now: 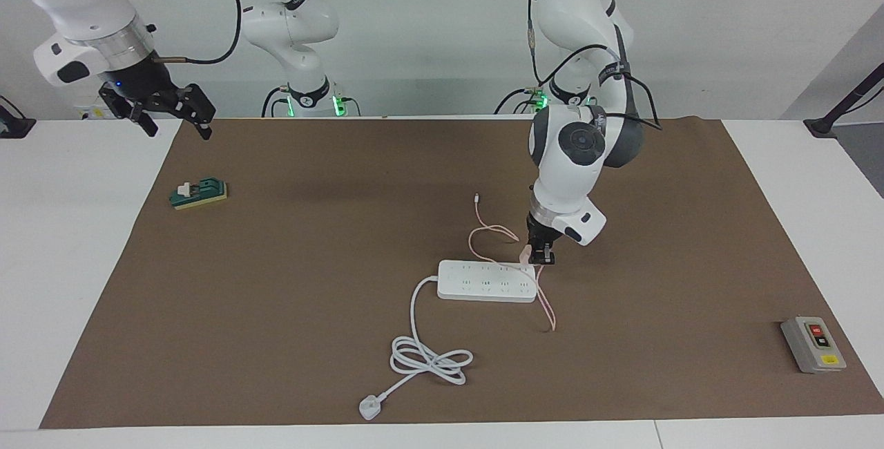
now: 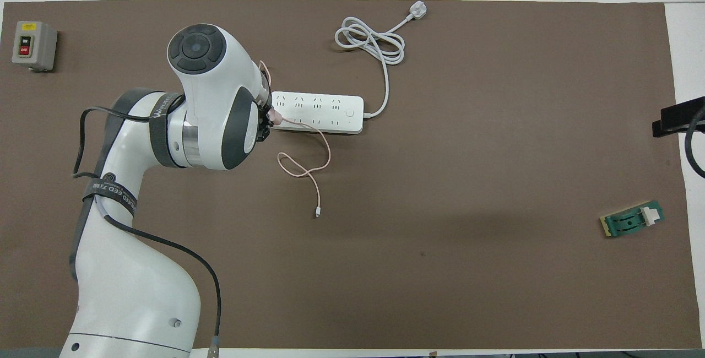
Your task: Plug charger into power strip
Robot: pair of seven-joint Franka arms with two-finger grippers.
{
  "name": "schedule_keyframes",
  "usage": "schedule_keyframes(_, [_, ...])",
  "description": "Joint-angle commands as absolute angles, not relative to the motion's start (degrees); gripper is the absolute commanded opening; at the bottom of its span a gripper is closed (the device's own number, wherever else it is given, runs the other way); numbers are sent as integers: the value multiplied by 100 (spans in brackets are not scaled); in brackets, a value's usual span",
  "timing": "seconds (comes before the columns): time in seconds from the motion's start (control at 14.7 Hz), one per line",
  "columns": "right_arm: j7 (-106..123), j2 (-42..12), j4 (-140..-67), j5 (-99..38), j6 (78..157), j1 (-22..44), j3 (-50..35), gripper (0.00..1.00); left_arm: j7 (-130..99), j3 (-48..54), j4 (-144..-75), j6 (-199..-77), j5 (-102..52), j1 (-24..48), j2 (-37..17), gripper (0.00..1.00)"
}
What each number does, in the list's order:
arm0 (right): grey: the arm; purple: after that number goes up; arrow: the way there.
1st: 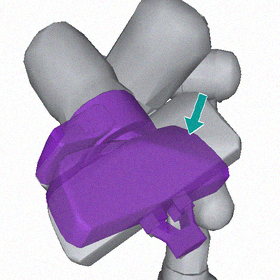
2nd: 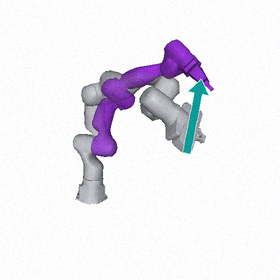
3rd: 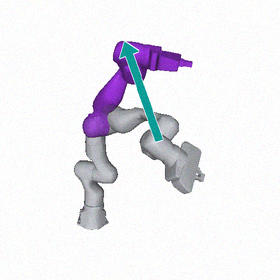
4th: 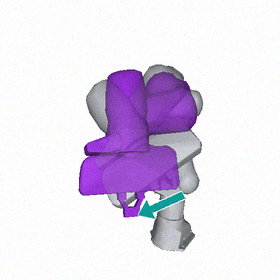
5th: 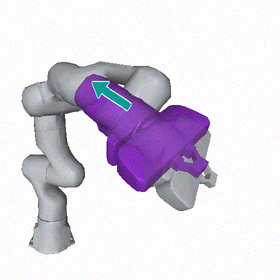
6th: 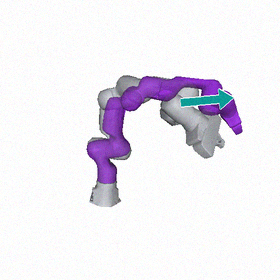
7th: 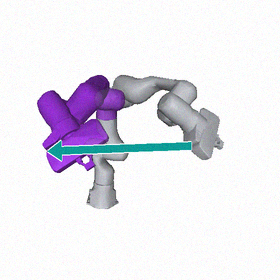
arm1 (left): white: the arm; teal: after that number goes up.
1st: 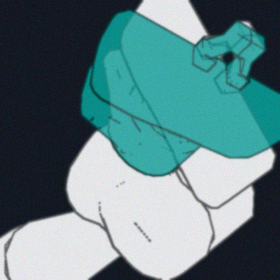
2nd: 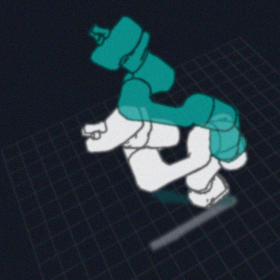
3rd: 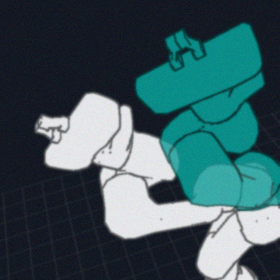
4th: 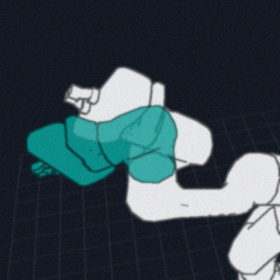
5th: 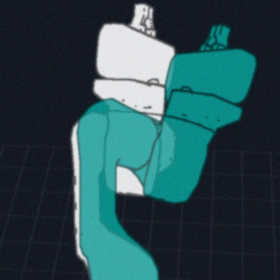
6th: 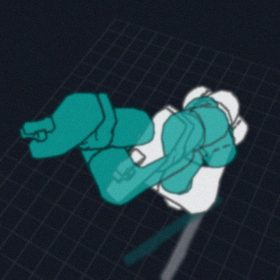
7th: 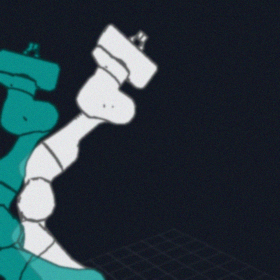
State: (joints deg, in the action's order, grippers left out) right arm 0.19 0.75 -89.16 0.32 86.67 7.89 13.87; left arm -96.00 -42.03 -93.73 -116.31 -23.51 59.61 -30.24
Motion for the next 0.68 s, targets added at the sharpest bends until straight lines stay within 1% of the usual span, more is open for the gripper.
schedule_keyframes(0.0, [-53, 114, -8912, -70, 8569, 747, 1354, 100, -9545, -4271, -9615, -11821, -2162, 6100, -2900, 0])
schedule_keyframes(0.27, [-53, 114, -8912, -70, 8569, 747, 1354, 100, -9545, -4271, -9615, -11847, -2153, 6100, -2927, 0])
schedule_keyframes(0.61, [-53, 114, -8912, -70, 8578, 747, 1354, 100, -9589, -4271, -9536, -11926, -2162, 6117, -3085, 0])
